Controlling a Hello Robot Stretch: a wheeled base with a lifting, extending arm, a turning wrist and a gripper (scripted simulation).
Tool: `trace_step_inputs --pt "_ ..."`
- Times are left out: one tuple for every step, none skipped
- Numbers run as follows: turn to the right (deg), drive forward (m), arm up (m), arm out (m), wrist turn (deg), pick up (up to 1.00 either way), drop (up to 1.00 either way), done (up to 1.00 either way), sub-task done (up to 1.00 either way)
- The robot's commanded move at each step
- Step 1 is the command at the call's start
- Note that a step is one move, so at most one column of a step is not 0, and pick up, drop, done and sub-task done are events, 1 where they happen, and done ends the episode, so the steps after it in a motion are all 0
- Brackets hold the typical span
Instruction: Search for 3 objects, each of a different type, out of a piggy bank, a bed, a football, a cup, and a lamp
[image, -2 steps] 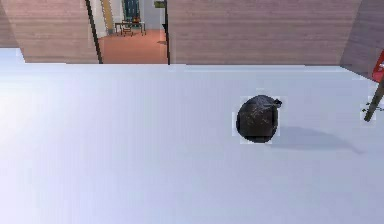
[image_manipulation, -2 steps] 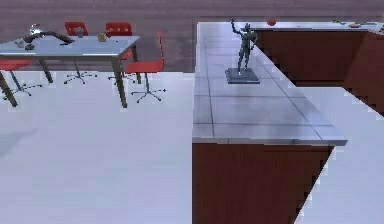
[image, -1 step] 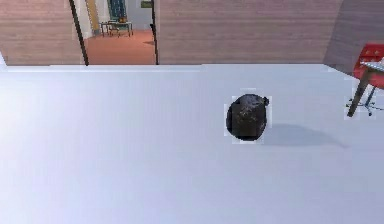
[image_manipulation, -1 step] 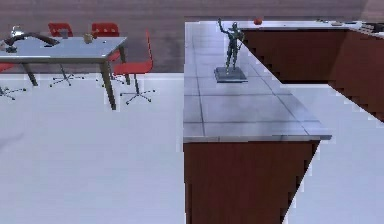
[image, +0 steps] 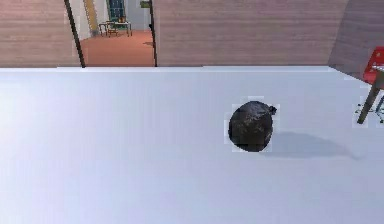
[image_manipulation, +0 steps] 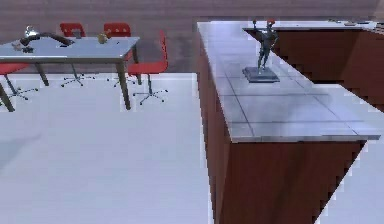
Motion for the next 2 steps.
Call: trace_step_inputs --pt "42.0 0.00 0.00 0.00 0.0 0.00 0.00 0.00 0.00" --pt "0.0 0.45 0.00 0.00 0.0 0.00 0.00 0.00 0.00"
